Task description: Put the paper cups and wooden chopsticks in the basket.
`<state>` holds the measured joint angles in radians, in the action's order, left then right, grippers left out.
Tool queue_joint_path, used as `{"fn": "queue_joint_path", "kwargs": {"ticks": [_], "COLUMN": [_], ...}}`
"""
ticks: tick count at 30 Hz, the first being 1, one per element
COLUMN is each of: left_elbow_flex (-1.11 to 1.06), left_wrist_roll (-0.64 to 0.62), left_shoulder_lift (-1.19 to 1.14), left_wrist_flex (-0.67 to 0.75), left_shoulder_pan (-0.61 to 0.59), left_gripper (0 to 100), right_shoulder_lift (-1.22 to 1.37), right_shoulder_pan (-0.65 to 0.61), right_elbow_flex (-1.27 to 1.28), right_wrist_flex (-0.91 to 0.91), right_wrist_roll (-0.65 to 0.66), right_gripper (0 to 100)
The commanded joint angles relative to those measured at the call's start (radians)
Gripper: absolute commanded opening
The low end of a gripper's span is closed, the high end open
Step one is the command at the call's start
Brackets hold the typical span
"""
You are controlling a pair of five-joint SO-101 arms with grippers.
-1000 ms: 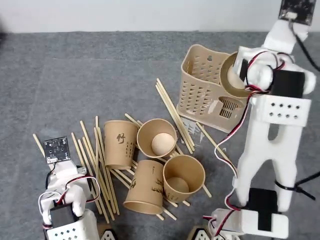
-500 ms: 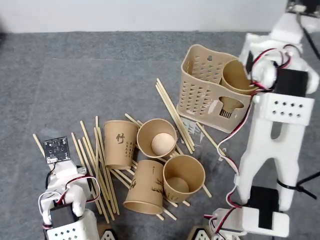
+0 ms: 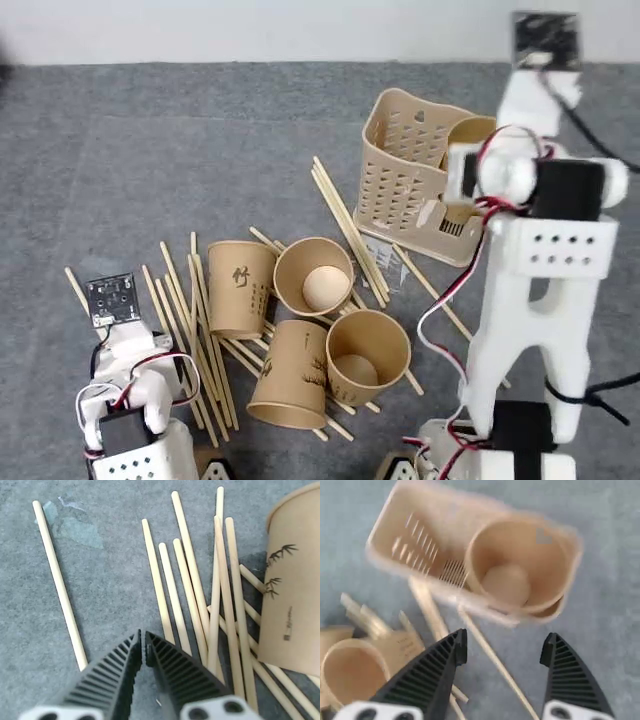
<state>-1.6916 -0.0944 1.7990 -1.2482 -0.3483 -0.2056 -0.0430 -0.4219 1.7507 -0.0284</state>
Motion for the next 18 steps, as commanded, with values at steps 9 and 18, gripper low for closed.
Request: {"fn": "queue_joint_path", "kwargs": {"ticks": [9, 18], "left_elbow_flex": [0.008, 0.062], "left_wrist_roll": [-0.005, 0.17], "left_shoulder_lift": [0.009, 0.009], "left_wrist_flex": [-0.002, -0.006], "left_shoulder_pan": [-0.006, -0.014], "left_gripper": [2, 2], "right_shoulder_lift": [-0.318, -0.504], "right_shoulder_pan": [-0.199, -0.294], "right_elbow_flex": [0.345, 0.692], "right_wrist_flex": [0.047, 0.044], "right_wrist_roll": [0.015, 0.005], "right_gripper": [24.1, 24.1]}}
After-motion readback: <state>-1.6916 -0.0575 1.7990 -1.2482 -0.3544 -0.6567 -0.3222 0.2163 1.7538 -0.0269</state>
